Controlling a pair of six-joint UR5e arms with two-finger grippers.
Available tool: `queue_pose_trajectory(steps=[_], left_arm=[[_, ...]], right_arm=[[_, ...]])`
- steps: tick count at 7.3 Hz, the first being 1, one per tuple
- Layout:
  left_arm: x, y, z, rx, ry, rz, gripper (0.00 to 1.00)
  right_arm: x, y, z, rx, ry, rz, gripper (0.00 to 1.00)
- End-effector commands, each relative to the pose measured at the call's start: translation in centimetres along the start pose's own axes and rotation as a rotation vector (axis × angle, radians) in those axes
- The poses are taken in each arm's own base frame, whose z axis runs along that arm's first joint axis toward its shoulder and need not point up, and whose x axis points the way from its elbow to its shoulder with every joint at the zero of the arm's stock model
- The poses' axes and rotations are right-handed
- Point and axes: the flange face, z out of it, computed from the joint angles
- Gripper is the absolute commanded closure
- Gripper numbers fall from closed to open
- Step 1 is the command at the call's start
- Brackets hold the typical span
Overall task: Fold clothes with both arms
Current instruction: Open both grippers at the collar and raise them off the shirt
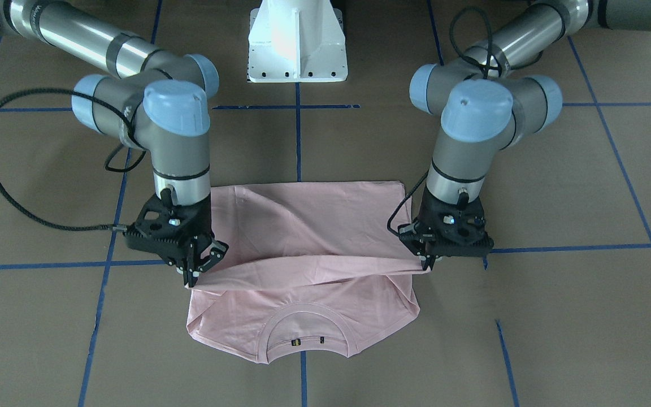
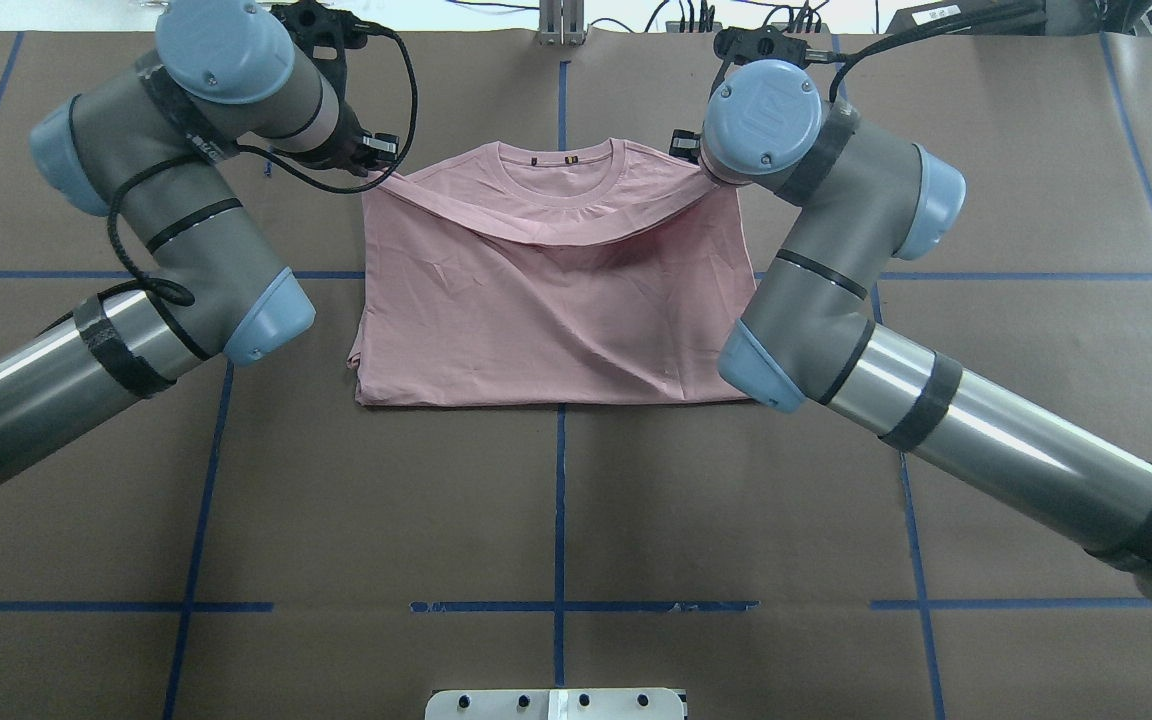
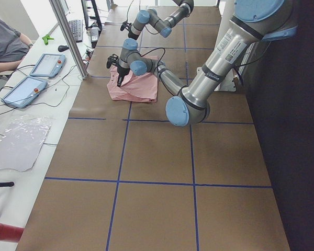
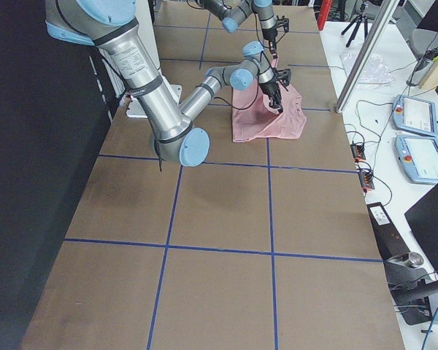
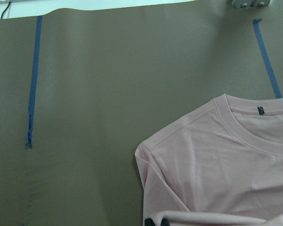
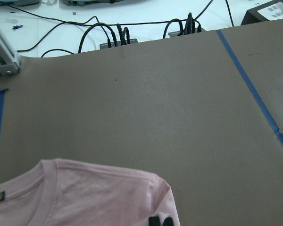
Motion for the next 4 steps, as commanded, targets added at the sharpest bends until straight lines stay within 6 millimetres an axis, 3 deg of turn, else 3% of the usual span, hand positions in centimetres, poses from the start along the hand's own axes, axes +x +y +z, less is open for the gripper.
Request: queue_pose_trajectory(steps=[1, 2, 3, 4], left_arm=[[-2.6, -1.9, 5.5, 0.016, -0.023, 0.007, 0.95], [-3.1, -2.0, 5.7, 0.015, -0.029, 0.055, 0.24], [-3.3, -2.2, 5.5, 0.017, -0.028, 0.080, 0.00], [-4.0, -3.0, 4.8, 0.031, -0.015, 0.126, 0.00]], right_arm=[[1.6, -3.3, 6.0, -0.011, 0.028, -0.025, 1.00], [2.4, -3.4, 7.1, -0.016, 0.051, -0.034, 0.01], [2.3, -3.4, 7.0, -0.019, 0.048, -0.053, 0.00], [2.5, -4.4, 6.5, -0.044, 0.028, -0.101, 0.00]])
